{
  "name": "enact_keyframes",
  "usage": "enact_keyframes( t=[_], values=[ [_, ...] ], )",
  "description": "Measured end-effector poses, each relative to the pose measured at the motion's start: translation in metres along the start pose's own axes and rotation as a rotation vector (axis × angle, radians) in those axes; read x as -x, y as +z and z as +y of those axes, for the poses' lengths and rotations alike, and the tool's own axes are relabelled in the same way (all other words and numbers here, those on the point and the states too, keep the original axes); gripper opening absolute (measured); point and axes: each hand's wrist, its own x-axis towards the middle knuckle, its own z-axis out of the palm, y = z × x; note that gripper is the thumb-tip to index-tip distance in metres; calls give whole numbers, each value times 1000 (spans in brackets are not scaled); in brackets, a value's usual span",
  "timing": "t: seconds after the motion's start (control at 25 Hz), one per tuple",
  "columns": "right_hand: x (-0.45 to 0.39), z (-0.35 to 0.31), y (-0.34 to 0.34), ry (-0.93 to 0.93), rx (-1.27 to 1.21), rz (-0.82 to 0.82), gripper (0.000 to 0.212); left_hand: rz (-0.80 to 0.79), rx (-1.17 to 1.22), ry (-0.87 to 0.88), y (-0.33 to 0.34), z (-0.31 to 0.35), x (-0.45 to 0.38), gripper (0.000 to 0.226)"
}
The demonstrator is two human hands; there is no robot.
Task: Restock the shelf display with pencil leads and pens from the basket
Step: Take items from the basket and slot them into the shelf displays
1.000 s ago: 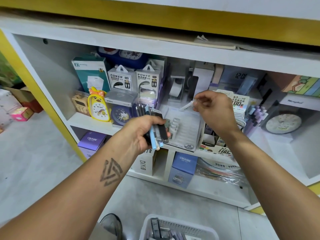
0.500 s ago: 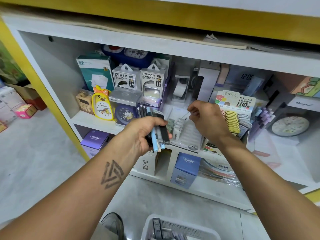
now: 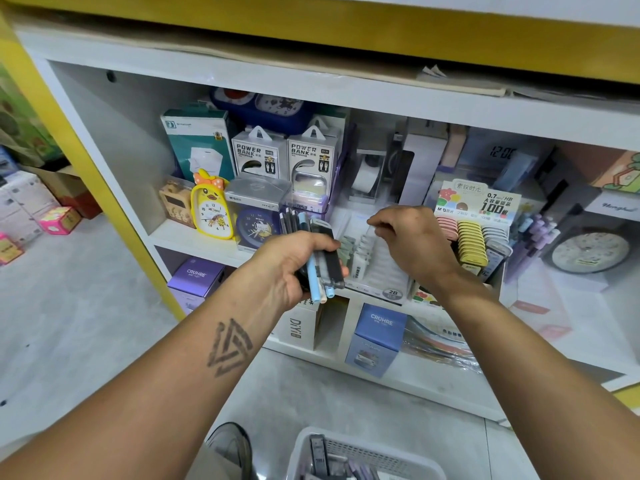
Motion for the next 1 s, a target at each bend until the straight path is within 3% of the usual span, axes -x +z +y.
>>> enact_keyframes(
  t=[0.56, 1.0],
  values=[
    [-1, 2, 3, 5, 29, 45, 18, 1, 9, 7, 1, -1, -2, 21],
    [2, 1, 10, 0, 51, -124, 26, 4, -10, 21, 1, -1, -2, 29]
  ],
)
